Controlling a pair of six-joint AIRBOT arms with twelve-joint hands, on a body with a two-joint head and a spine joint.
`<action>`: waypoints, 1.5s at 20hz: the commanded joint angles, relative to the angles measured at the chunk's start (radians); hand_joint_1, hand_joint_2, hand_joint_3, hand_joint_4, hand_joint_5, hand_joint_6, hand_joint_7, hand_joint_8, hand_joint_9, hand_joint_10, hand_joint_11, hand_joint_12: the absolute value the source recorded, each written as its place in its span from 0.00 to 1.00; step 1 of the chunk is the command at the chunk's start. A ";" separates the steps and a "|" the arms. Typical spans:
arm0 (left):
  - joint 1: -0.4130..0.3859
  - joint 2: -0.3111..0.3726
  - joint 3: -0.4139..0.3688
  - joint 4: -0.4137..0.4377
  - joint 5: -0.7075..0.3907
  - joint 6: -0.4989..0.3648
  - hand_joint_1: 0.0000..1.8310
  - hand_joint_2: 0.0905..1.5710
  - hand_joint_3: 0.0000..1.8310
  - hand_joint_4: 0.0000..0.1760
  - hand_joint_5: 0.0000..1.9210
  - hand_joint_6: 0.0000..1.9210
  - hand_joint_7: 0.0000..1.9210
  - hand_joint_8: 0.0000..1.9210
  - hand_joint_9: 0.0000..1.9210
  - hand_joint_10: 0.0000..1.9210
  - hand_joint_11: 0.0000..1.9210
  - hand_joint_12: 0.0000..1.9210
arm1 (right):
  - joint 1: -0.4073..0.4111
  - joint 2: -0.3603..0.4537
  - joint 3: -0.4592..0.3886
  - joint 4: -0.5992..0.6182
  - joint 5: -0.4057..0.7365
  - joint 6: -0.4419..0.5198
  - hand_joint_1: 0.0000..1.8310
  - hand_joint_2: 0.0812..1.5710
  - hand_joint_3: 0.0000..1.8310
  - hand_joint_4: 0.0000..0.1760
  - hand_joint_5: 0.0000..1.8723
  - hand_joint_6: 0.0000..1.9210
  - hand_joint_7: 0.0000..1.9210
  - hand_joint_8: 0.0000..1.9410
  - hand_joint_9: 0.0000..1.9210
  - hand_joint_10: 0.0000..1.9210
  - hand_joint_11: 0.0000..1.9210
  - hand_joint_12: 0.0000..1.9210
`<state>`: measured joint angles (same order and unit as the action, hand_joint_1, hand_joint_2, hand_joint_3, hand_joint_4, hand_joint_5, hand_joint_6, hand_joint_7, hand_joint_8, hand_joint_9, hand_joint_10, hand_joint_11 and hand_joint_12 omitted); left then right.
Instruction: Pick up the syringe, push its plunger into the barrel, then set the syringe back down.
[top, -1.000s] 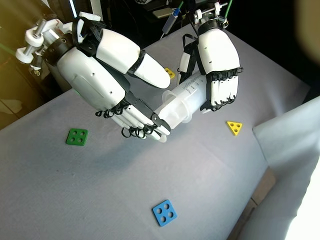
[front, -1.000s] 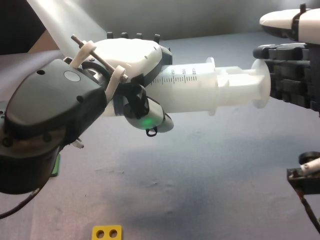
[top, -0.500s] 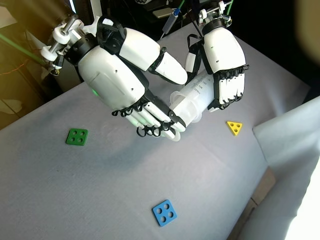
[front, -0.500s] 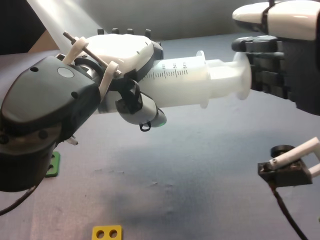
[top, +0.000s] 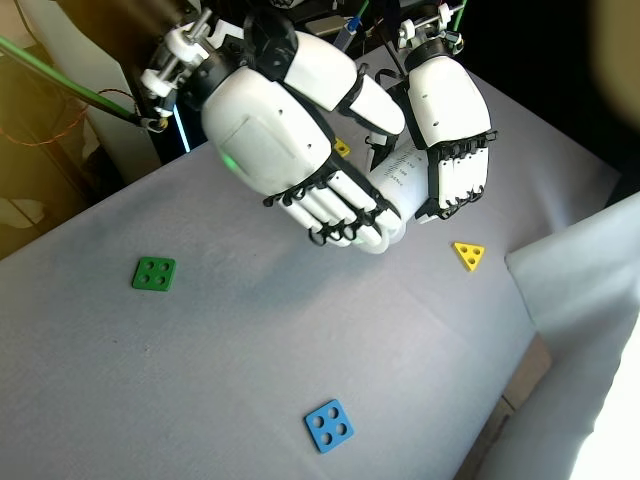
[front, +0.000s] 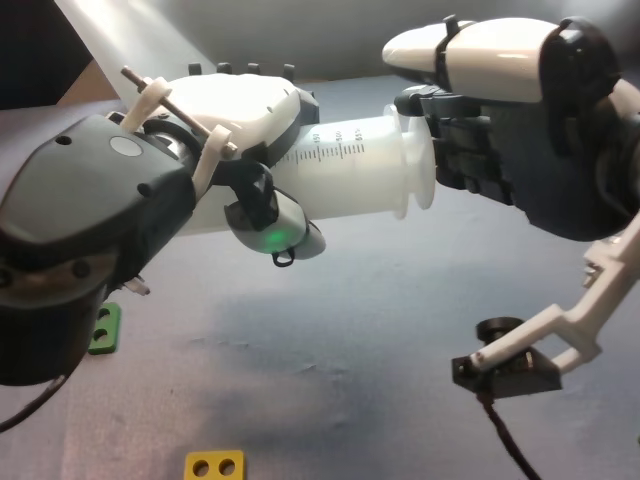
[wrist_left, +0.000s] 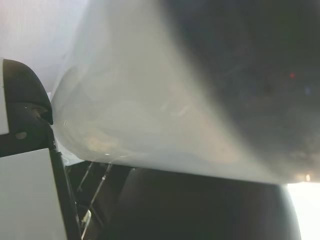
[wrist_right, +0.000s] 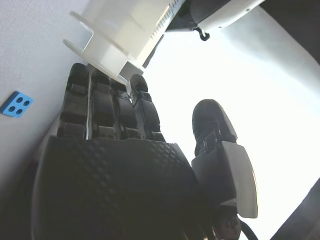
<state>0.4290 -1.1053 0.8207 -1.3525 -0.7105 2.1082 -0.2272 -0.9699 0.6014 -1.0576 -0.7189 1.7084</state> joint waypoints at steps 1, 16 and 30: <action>-0.026 -0.022 -0.016 0.115 0.067 -0.036 0.73 0.77 0.00 0.00 0.35 0.69 0.42 0.70 0.36 0.79 0.26 0.77 | 0.025 -0.040 -0.024 -0.023 0.261 0.008 0.00 0.83 0.00 0.00 0.08 0.00 0.08 0.00 0.06 0.00 0.00 0.09; -0.018 -0.022 -0.016 0.116 0.067 -0.035 0.73 0.76 0.00 0.00 0.36 0.68 0.41 0.70 0.38 0.79 0.26 0.78 | 0.021 0.207 -0.088 -0.023 0.289 -0.050 0.00 0.83 0.00 0.00 0.08 0.00 0.07 0.00 0.05 0.00 0.00 0.07; 0.022 -0.044 -0.015 0.169 0.067 -0.035 0.73 0.77 0.00 0.00 0.34 0.70 0.41 0.71 0.36 0.79 0.25 0.76 | -0.017 0.636 -0.122 -0.513 0.697 -0.643 0.00 0.83 0.00 0.00 0.07 0.00 0.06 0.00 0.04 0.00 0.00 0.00</action>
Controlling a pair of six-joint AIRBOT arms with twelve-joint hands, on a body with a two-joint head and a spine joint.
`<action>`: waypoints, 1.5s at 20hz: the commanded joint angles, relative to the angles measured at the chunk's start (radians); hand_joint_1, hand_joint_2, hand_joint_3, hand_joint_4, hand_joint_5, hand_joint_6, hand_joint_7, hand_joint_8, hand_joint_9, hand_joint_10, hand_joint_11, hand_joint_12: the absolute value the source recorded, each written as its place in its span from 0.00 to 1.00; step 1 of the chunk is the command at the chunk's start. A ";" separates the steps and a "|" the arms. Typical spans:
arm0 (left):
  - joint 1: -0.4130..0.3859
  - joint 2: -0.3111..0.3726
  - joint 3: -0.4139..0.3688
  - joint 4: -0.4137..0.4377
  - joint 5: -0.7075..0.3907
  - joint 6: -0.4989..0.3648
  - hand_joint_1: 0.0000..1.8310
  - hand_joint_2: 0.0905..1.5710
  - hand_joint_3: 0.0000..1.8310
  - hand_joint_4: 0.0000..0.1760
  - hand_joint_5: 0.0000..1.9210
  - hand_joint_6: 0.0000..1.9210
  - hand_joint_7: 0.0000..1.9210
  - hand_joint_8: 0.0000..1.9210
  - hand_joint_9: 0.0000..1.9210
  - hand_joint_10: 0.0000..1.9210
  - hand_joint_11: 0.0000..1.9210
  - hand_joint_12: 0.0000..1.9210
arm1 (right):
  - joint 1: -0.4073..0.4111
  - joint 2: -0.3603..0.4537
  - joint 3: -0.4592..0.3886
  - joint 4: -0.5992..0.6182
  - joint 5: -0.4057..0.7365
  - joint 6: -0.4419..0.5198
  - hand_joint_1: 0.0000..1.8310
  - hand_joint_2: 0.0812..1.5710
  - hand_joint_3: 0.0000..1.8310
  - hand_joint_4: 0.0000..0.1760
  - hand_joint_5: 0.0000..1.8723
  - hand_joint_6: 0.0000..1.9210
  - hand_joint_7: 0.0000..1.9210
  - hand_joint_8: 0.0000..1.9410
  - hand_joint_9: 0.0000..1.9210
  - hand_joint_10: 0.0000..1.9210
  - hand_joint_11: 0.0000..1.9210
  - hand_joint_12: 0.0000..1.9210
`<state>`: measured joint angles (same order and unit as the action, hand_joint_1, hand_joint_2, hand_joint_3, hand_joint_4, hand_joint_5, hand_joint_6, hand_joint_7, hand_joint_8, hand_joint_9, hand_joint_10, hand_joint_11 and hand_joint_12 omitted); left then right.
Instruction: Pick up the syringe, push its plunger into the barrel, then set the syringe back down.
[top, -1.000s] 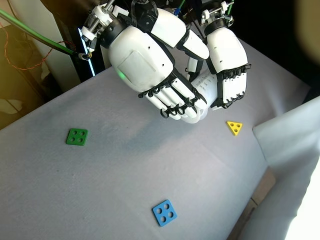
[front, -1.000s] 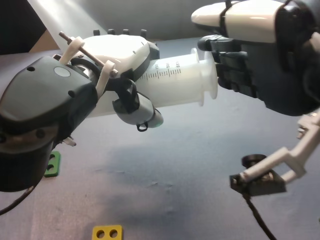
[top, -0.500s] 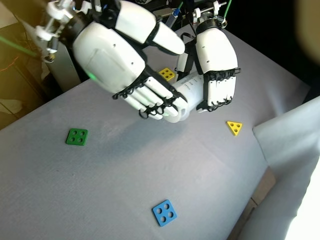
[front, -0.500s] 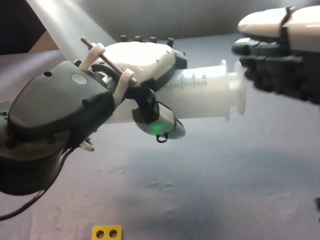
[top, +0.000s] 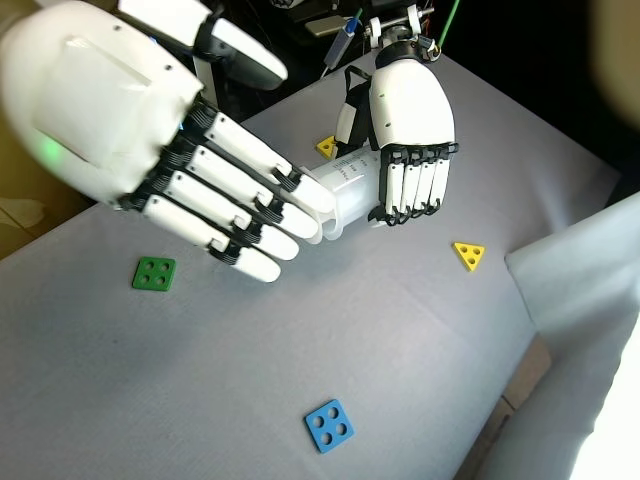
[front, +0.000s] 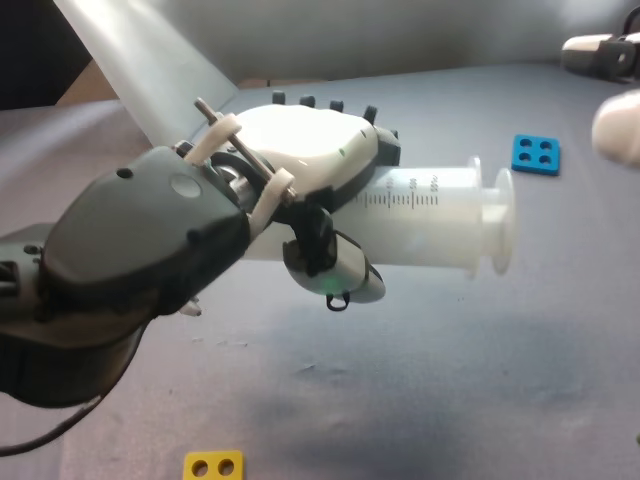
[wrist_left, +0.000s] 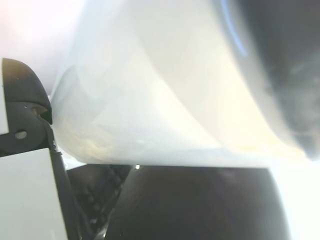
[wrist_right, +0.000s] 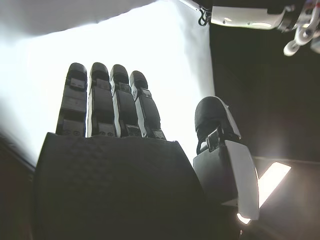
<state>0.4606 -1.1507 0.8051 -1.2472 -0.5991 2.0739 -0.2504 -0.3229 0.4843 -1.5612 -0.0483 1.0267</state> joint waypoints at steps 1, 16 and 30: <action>-0.001 -0.006 0.004 0.072 -0.045 -0.001 0.73 0.77 0.00 0.00 0.35 0.69 0.41 0.71 0.37 0.79 0.26 0.77 | 0.024 0.012 -0.004 -0.009 0.088 -0.068 0.00 0.83 0.00 0.00 0.07 0.00 0.07 0.00 0.04 0.00 0.00 0.00; 0.177 -0.127 0.046 0.221 -0.112 -0.131 0.73 0.77 0.00 0.00 0.35 0.69 0.41 0.71 0.37 0.79 0.26 0.78 | 0.044 0.190 0.078 -0.176 0.589 -0.157 0.00 0.83 0.00 0.00 0.07 0.00 0.07 0.00 0.04 0.00 0.01 0.01; 0.212 -0.130 0.044 0.247 -0.127 -0.168 0.73 0.78 0.00 0.00 0.32 0.72 0.39 0.74 0.35 0.81 0.24 0.77 | 0.047 0.188 0.075 -0.177 0.566 -0.157 0.00 0.83 0.00 0.00 0.07 0.00 0.07 0.00 0.04 0.00 0.00 0.05</action>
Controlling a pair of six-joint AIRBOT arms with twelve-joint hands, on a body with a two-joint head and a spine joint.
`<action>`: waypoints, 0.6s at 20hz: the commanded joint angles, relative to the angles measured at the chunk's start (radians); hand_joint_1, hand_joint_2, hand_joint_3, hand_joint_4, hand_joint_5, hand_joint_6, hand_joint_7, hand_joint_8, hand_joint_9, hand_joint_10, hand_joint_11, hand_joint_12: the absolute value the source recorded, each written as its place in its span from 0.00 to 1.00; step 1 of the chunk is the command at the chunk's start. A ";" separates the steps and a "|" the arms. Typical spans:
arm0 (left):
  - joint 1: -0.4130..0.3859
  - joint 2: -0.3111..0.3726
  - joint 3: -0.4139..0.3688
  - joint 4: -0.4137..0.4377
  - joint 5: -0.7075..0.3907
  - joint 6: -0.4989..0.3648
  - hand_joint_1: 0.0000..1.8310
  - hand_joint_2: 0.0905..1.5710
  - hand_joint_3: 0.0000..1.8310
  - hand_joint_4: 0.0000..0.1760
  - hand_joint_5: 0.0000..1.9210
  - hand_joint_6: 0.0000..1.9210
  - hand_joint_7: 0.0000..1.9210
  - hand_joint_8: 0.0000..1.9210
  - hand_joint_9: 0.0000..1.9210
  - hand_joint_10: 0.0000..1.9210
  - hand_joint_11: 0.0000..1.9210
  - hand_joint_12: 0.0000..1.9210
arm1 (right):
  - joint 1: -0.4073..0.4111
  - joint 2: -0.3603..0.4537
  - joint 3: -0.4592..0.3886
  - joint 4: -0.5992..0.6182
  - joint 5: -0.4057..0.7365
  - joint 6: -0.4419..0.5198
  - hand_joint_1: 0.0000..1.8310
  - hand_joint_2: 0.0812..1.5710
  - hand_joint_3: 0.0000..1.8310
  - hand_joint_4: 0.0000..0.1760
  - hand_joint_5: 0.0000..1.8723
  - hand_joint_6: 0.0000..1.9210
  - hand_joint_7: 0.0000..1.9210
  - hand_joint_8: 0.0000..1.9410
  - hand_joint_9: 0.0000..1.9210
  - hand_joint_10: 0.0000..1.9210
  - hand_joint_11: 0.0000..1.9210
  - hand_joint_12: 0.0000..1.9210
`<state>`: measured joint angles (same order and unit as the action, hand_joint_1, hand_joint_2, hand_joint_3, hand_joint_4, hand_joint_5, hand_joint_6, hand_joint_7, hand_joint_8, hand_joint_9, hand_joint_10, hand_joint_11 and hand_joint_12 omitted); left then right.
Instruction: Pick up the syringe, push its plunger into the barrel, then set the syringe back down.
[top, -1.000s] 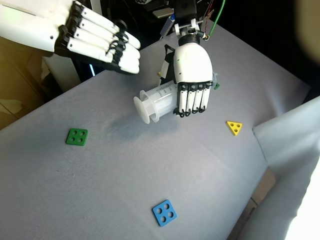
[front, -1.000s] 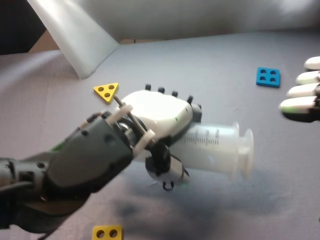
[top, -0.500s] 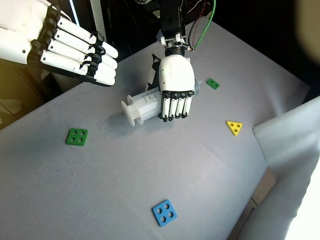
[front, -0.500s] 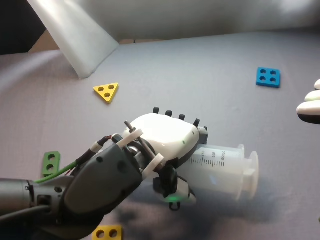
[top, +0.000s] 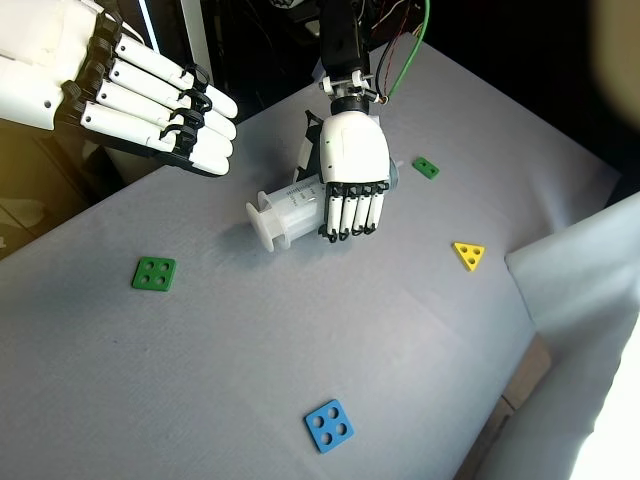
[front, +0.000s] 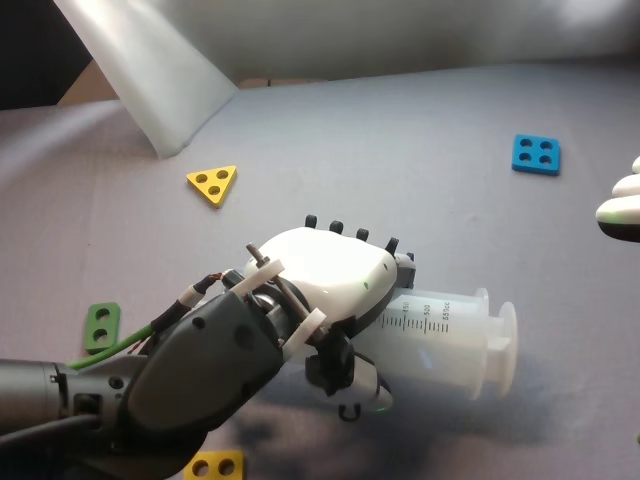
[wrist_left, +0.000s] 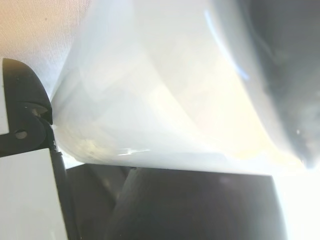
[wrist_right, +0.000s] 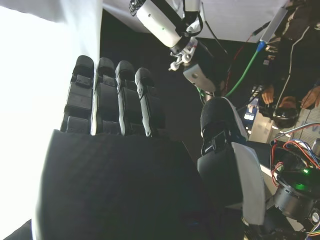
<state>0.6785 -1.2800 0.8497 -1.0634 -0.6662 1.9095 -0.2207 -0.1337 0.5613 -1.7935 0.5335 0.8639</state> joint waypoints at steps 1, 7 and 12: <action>-0.006 -0.001 -0.001 0.063 -0.063 -0.005 0.64 0.80 0.00 0.00 0.34 0.72 0.37 0.79 0.28 0.75 0.20 0.77 | 0.017 -0.002 -0.002 0.056 -0.016 0.006 0.00 0.83 0.00 0.00 0.07 0.00 0.07 0.00 0.05 0.00 0.00 0.05; -0.006 -0.001 -0.004 0.065 -0.064 -0.005 0.58 0.62 0.00 0.00 0.19 0.24 0.20 0.33 0.17 0.41 0.05 0.60 | 0.017 -0.001 -0.002 0.056 -0.016 0.005 0.00 0.83 0.00 0.00 0.09 0.00 0.08 0.00 0.05 0.00 0.00 0.08; -0.005 -0.001 -0.004 0.065 -0.069 -0.006 0.49 0.59 0.00 0.00 0.21 0.02 0.24 0.05 0.20 0.11 0.01 0.45 | 0.017 -0.001 -0.002 0.056 -0.017 0.005 0.00 0.82 0.00 0.00 0.09 0.00 0.09 0.00 0.06 0.00 0.00 0.09</action>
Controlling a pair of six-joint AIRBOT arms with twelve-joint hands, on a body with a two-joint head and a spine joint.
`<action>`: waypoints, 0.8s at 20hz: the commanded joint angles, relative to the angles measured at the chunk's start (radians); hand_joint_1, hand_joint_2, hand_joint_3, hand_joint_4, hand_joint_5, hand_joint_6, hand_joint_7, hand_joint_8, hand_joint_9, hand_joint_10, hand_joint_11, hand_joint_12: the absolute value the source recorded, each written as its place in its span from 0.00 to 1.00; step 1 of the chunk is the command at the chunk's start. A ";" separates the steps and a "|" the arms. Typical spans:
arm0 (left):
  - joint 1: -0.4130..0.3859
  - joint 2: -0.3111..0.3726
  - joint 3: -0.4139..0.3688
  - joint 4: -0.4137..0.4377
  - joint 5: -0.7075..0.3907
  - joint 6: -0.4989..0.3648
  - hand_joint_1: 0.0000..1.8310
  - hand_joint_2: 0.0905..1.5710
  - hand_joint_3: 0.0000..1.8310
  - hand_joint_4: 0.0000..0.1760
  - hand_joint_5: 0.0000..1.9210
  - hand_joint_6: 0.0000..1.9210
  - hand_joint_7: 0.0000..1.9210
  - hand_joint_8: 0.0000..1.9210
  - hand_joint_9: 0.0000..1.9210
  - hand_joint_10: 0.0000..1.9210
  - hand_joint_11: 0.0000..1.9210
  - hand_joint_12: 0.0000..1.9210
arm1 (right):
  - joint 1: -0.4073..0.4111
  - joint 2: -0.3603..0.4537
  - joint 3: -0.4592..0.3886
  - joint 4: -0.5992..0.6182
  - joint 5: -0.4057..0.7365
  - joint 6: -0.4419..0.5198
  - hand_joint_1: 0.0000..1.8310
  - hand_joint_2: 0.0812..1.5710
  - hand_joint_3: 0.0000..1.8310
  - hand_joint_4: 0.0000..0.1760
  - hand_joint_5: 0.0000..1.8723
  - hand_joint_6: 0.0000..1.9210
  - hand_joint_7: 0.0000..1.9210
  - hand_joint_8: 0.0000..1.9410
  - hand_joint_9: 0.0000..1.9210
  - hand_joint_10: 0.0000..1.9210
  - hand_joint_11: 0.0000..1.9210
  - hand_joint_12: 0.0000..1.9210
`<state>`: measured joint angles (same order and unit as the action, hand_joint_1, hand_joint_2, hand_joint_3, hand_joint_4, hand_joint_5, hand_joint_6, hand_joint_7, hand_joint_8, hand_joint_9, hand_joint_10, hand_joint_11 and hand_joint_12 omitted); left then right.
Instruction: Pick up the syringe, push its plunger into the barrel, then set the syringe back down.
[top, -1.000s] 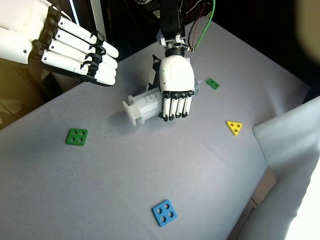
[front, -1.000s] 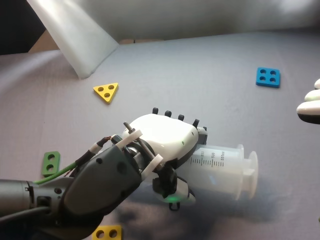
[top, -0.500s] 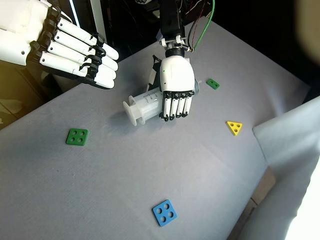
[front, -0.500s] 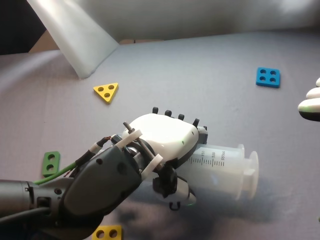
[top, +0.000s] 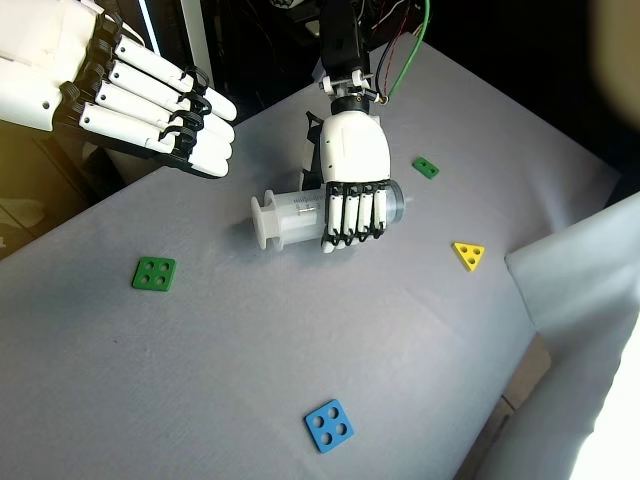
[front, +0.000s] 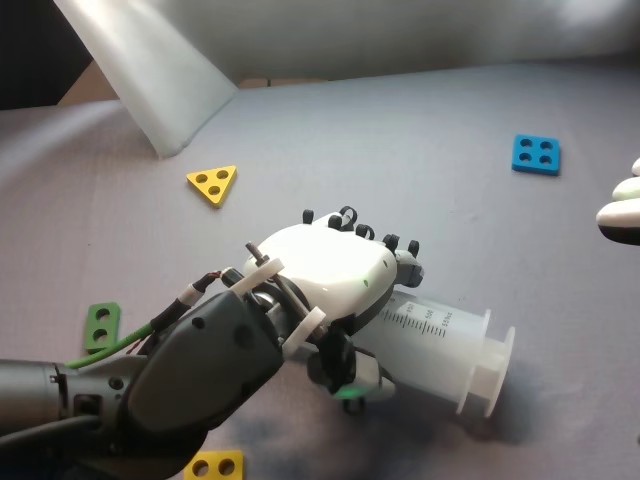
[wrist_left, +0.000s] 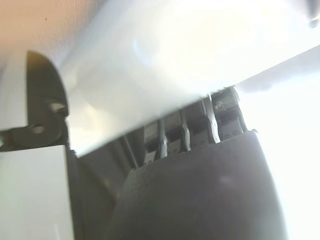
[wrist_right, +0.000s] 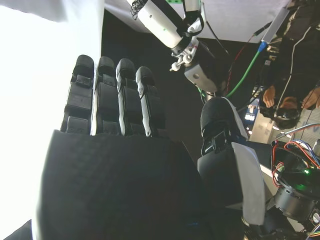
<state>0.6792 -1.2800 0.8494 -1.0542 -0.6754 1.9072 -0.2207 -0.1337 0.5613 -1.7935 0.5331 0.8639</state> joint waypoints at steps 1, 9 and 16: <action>-0.005 -0.001 -0.004 0.056 -0.061 -0.005 0.45 0.57 0.00 0.00 0.20 0.00 0.23 0.02 0.20 0.06 0.01 0.42 | 0.017 -0.001 -0.002 0.056 -0.017 0.005 0.00 0.82 0.00 0.00 0.09 0.00 0.09 0.00 0.06 0.00 0.00 0.09; -0.072 0.018 0.059 0.277 0.030 -0.200 0.19 0.41 0.00 0.00 0.00 0.00 0.00 0.00 0.00 0.00 0.00 0.02 | 0.017 -0.001 -0.002 0.056 -0.016 0.005 0.00 0.82 0.00 0.00 0.10 0.00 0.09 0.00 0.07 0.00 0.00 0.15; -0.213 0.112 0.157 1.100 0.215 -1.081 0.00 0.52 0.01 0.00 0.00 0.00 0.00 0.00 0.00 0.00 0.00 0.00 | 0.019 -0.001 -0.003 0.056 -0.016 0.005 0.00 0.81 0.00 0.00 0.09 0.00 0.08 0.00 0.06 0.00 0.00 0.10</action>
<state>0.4789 -1.1675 1.0061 0.0696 -0.3447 0.8097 -0.2146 -0.1349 0.5613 -1.7954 0.5297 0.8639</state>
